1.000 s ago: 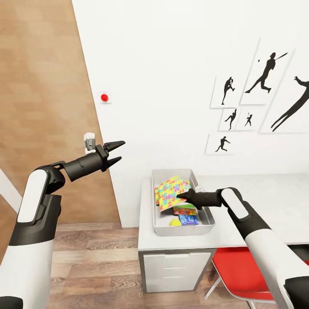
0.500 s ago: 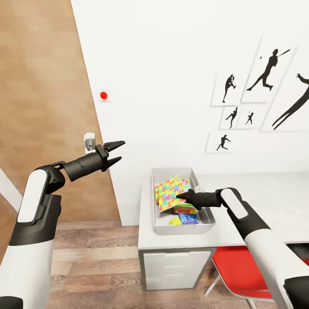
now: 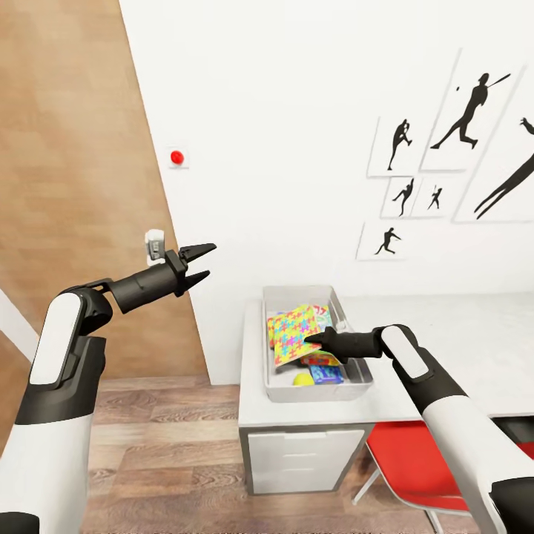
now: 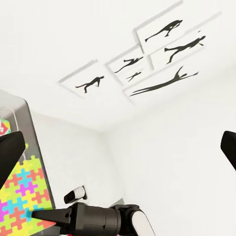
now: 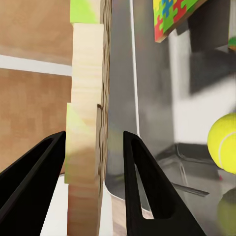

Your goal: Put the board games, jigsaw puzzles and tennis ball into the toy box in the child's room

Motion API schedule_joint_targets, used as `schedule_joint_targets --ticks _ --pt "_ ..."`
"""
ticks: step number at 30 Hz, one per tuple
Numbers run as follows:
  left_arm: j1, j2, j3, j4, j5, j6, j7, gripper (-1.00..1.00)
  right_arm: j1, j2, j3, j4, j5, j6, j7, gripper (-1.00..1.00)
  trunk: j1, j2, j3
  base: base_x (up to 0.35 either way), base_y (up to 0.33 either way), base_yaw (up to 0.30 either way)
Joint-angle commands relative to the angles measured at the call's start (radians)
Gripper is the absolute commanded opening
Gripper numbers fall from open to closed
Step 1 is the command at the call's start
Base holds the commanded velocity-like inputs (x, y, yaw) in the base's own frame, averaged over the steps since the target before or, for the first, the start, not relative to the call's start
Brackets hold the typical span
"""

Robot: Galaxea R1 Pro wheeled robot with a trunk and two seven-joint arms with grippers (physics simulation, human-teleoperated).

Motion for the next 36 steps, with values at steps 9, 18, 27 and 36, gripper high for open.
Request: schedule_joint_targets --ticks 9,18,27,36 --pt "-0.001 0.000 0.001 -0.001 0.011 0.003 0.010 1.00 -0.002 0.000 0.003 0.000 0.004 0.002 0.008 -1.00 0.001 -0.002 -0.017 0.000 0.000 0.000" --pt "-0.001 0.000 0.001 -0.001 0.011 0.003 0.010 1.00 -0.004 0.001 0.004 0.001 0.005 0.002 0.008 -1.00 0.001 -0.002 -0.030 0.000 0.000 0.000" --pt "-0.001 -0.001 0.001 -0.001 0.011 0.003 0.010 1.00 -0.013 0.001 0.003 0.002 0.005 0.002 0.011 -1.00 0.001 -0.002 -0.033 0.000 0.000 0.000" --pt "0.038 -0.002 -0.002 0.001 0.010 0.005 0.008 1.00 -0.017 0.000 0.007 0.001 0.025 -0.031 0.012 -1.00 0.001 -0.002 -0.033 0.000 0.000 0.000"
